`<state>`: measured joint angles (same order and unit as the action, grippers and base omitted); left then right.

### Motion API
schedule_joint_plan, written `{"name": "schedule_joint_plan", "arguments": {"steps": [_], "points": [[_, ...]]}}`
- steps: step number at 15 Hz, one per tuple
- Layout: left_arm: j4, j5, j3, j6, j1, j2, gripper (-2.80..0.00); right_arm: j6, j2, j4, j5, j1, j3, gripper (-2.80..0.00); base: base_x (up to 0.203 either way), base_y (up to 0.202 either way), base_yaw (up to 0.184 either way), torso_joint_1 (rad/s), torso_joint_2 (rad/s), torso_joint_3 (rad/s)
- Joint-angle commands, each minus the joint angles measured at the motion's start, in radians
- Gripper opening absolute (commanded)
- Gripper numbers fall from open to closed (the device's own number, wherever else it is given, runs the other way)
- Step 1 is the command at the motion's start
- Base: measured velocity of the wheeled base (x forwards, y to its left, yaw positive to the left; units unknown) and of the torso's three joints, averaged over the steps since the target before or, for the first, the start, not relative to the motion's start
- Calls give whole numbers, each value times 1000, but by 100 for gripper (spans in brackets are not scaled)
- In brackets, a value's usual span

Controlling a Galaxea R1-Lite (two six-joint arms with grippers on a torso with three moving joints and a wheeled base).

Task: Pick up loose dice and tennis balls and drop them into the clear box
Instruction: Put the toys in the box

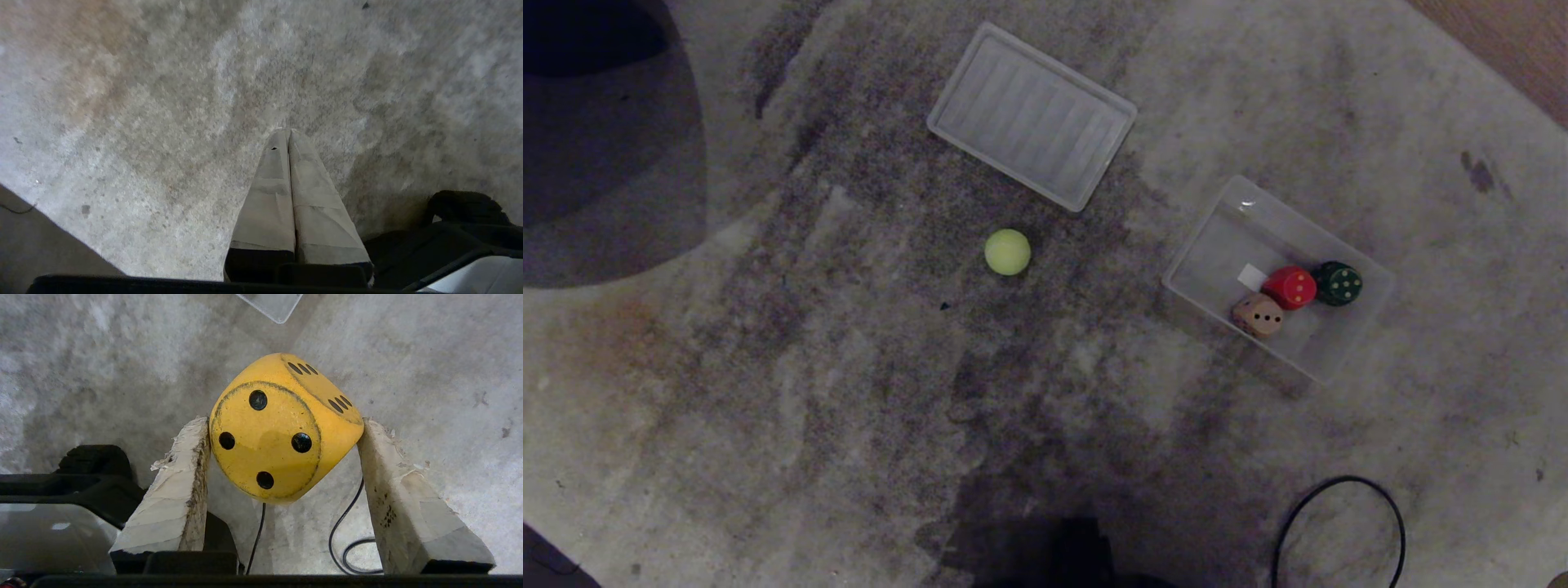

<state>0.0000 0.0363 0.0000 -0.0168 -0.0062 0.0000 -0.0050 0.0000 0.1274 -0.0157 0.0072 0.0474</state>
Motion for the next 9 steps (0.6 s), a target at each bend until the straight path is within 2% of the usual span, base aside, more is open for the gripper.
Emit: {"name": "schedule_joint_plan", "arguments": {"steps": [1, 6, 9], "points": [[0, 1, 2, 0, 0, 2, -280, -1, 2, 1, 0, 0, 0, -280, 0, 0, 0, 2, 2, -203], [0, 1, 2, -8, 0, 2, -280, 29, 2, 1, 7, 0, 1, -280, 0, 0, 0, 3, 1, -82], [0, 1, 2, -8, 0, 2, -280, 35, 44, 14, 15, 0, 99, -280, 0, 0, 0, 0, 0, 0]]}}
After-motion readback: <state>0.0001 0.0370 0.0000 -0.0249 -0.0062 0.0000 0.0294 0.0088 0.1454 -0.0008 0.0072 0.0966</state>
